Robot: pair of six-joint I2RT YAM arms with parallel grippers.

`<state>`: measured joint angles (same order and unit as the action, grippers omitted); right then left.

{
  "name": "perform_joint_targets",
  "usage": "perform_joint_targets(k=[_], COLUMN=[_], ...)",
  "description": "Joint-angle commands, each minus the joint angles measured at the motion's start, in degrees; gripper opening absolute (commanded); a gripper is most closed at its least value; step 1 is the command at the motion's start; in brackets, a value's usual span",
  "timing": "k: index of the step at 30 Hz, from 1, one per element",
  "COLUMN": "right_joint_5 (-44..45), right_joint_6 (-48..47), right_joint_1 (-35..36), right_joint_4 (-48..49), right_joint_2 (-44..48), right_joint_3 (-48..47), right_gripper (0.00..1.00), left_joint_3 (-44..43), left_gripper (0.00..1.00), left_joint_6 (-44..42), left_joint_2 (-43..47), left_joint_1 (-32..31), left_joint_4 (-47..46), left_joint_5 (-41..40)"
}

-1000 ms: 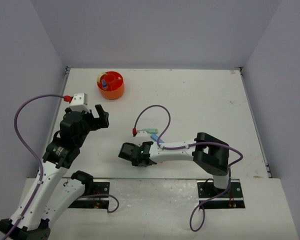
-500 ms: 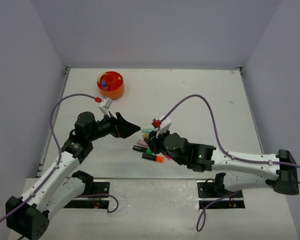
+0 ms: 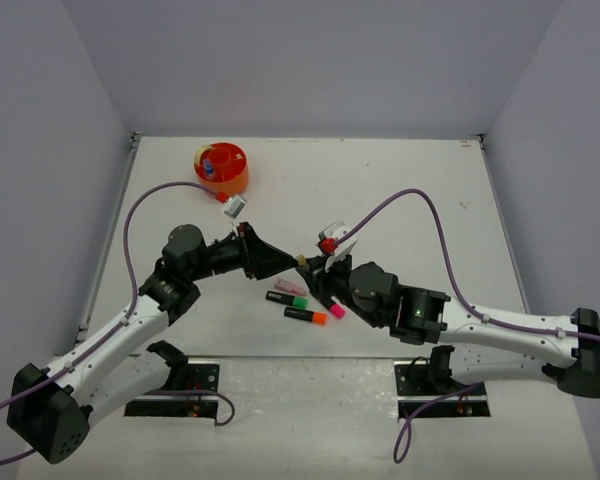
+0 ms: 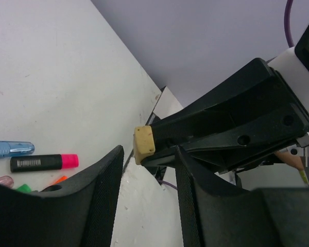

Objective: Sort the stationery into containers
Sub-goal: Place the stationery in the storage box.

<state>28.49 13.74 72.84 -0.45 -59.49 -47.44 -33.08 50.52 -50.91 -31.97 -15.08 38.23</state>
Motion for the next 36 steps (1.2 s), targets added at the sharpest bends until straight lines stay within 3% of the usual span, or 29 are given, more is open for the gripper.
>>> perform_joint_targets(k=[1,5,10,13,15,16,18,19,20,23,26,29,36], right_joint_5=[-1.43,-2.71,-2.14,-0.51,-0.07,-0.03,-0.10,0.87,2.15,5.53,10.16,11.26,8.95], right_joint_6=[-1.48,-1.78,-2.41,-2.57,-2.31,-2.00,-1.14,-0.63,0.48,4.56,10.14,13.69,18.17], right_joint_1=[0.06,0.03,0.11,0.02,-0.12,-0.30,-0.43,-0.42,-0.42,-0.50,-0.42,-0.47,-0.42], right_joint_4=[2.61,3.18,3.09,3.09,3.09,3.09,3.09,2.79,1.78,-2.34,-8.93,-13.17,-17.90], right_joint_2=[2.15,2.19,0.75,-0.04,-0.18,-0.16,-0.10,0.05,0.52,2.14,4.94,8.08,15.75], right_joint_3=[0.24,0.00,-1.02,-1.54,-1.60,-1.52,-1.02,-0.76,-0.57,0.21,0.16,0.21,2.38], right_gripper=[0.00,0.00,0.00,0.00,0.00,0.10,0.71,0.95,0.99,0.99,0.99,0.99,0.99], left_joint_3=[-0.30,-0.15,-0.75,-0.93,-1.20,-1.55,-2.85,-3.85,-6.36,-15.27,-21.99,-33.17,-59.51], left_gripper=[0.40,0.38,0.18,0.00,0.00,0.00,0.00,0.00,0.00,0.00,0.00,0.00,0.00], left_joint_6=[1.42,2.18,2.79,3.61,3.62,3.32,1.16,-0.44,-3.59,-10.88,-13.20,-17.42,-22.17], left_joint_2=[-1.45,-3.02,-4.33,-4.75,-4.81,-4.81,-4.81,-4.73,-4.84,-6.08,-12.39,-23.05,-49.73], left_joint_1=[-0.20,-0.45,-1.64,-2.08,-2.25,-2.31,-2.31,-2.31,-2.31,-2.23,-1.58,2.11,10.61], left_joint_4=[-4.18,-5.95,-8.22,-9.93,-9.97,-9.39,-5.29,-2.19,4.27,22.09,26.46,28.87,31.18], left_joint_5=[0.91,1.12,2.14,3.40,3.86,3.79,2.60,0.66,-5.19,-29.82,-48.06,-56.37,-65.37])
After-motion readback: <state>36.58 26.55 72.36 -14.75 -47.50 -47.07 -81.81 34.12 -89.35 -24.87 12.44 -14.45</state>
